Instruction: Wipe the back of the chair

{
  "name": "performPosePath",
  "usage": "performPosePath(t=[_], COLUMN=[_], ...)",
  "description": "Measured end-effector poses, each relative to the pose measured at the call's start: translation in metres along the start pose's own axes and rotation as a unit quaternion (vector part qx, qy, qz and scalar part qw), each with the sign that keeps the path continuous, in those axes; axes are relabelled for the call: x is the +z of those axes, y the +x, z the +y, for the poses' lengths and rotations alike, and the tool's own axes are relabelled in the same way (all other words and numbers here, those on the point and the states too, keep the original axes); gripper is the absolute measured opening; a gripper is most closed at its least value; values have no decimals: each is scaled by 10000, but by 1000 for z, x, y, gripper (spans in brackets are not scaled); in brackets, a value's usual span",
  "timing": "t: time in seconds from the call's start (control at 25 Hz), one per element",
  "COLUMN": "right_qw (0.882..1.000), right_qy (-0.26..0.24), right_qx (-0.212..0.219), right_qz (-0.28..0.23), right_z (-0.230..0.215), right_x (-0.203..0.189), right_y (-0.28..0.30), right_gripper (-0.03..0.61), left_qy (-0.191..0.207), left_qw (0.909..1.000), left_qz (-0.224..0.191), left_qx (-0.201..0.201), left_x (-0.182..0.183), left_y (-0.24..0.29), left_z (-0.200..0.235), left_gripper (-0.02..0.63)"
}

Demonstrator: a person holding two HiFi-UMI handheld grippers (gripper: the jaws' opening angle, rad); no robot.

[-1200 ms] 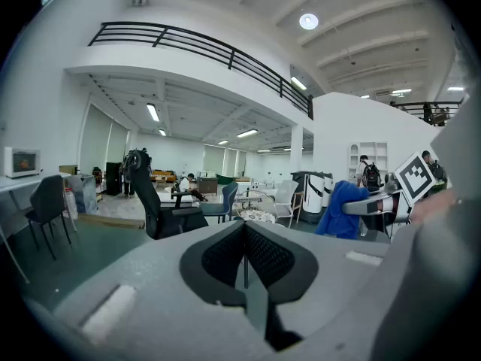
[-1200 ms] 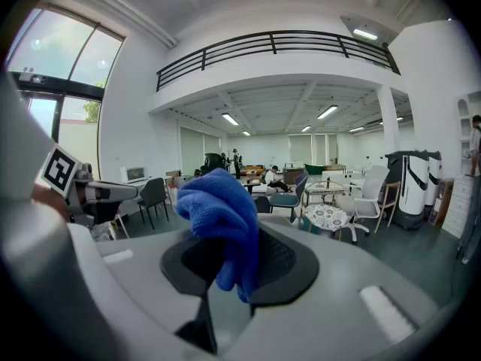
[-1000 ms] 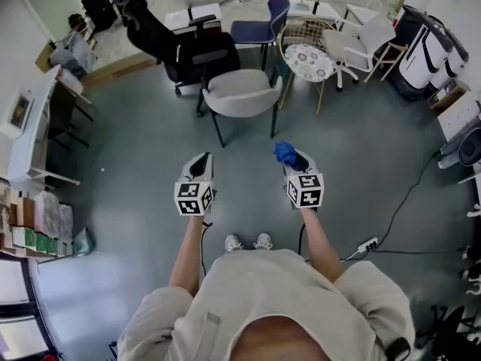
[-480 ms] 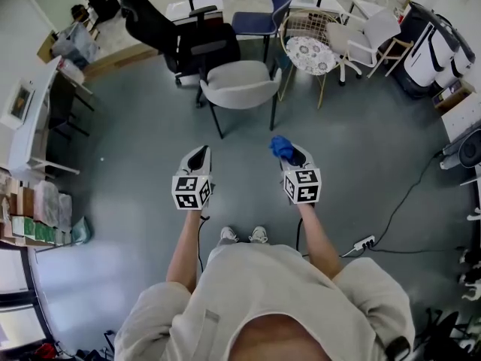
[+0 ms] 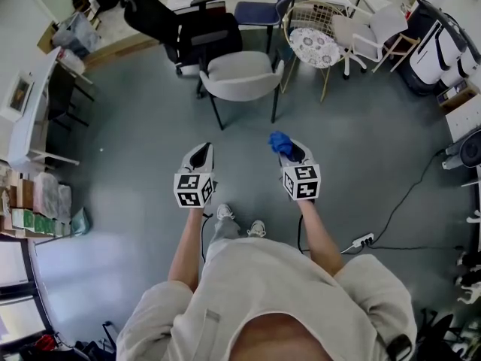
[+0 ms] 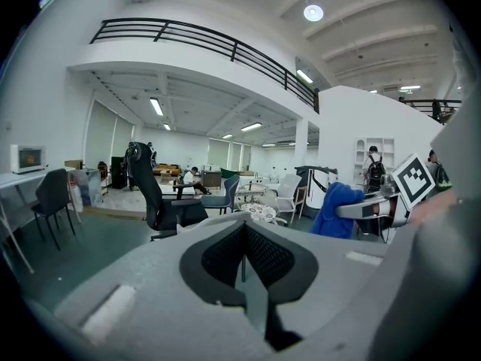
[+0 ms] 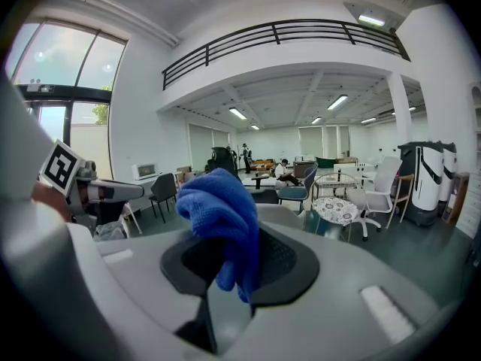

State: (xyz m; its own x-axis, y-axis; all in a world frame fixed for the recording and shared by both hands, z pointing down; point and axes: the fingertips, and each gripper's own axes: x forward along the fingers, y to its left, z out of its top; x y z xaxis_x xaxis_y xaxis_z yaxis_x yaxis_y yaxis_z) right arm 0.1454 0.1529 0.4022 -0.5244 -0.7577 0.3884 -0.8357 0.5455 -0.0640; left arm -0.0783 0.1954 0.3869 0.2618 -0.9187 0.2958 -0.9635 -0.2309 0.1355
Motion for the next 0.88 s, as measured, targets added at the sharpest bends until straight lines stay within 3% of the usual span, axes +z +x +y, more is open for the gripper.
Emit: performPosePath(t=[0.2, 0.44, 0.88], right_qw=[9999, 9995, 9995], right_qy=[-24, -12, -32], right_qx=[62, 46, -280], right_qz=[128, 315, 158], right_z=[7, 29, 26], right_x=[-6, 0, 73], right_y=[29, 92, 207], right_gripper=[98, 98, 98], left_qy=[-102, -281, -126], left_qw=[9999, 9993, 9977], left_qz=[88, 225, 67], left_qx=[-2, -142, -660], left_x=[-12, -19, 46], left_y=[15, 55, 164], left_z=[20, 75, 160], left_gripper=[1, 1, 2])
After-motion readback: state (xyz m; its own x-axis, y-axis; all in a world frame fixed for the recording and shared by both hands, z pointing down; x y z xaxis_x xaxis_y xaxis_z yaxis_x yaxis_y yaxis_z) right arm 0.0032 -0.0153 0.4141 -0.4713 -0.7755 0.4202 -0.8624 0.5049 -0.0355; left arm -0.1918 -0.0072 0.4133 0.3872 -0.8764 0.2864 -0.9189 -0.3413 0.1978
